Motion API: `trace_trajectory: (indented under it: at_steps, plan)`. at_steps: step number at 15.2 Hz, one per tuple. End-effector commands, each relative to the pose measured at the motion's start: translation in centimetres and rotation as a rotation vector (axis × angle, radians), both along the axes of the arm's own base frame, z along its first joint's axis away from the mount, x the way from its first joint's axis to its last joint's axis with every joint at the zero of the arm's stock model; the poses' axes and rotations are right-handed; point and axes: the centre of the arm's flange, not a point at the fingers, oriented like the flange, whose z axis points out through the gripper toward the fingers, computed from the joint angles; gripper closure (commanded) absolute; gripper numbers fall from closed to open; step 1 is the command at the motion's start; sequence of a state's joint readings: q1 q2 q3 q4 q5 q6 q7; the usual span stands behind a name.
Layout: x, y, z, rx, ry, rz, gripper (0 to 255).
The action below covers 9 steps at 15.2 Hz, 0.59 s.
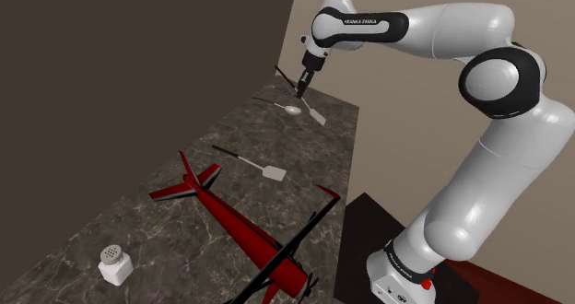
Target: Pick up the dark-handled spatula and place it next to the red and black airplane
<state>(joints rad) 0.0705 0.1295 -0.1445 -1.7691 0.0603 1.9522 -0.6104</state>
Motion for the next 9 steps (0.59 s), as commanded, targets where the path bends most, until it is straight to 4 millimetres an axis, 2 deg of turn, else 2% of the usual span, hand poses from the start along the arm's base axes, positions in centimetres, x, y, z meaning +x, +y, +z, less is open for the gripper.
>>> trace_trajectory:
  at_steps: [1,9]
  plan:
    - [-0.1,0.0,0.9,0.000,0.001,0.000,255]
    - [-10.3,2.7,0.9,0.000,0.001,0.000,255]
